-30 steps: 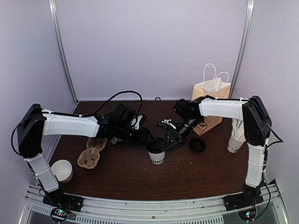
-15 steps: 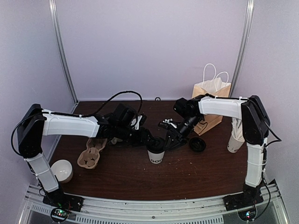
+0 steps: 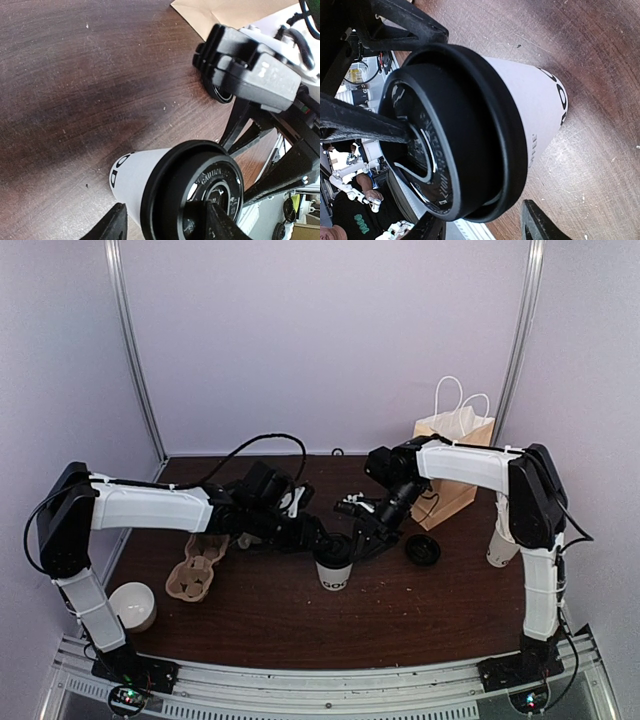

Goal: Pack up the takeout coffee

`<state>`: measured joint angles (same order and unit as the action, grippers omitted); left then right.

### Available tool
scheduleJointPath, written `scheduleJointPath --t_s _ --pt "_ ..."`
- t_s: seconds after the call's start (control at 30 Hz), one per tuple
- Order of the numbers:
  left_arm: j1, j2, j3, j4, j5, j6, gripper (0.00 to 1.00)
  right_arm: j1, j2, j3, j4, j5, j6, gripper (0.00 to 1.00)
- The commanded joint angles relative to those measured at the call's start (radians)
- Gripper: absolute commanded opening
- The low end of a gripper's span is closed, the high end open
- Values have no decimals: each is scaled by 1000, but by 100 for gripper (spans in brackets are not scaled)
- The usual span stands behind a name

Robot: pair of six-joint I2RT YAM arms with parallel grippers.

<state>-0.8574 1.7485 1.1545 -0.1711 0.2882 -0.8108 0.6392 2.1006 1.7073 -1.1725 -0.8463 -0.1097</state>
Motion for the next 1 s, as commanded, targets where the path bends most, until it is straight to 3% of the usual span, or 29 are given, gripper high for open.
scheduleJointPath --t_s 0.0,0.37,0.7,0.97 --pt "19 -11 -44 -29 -21 49 56 11 150 -21 102 364 -15 51" --pt "18 -104 8 -15 -18 195 65 -46 -62 125 65 58 -82 61" --pt "21 -76 72 -66 -66 225 79 -47 -76 66 58 24 -91 61" --pt "35 30 134 -4 90 191 79 -61 -146 -44 106 41 -78 59"
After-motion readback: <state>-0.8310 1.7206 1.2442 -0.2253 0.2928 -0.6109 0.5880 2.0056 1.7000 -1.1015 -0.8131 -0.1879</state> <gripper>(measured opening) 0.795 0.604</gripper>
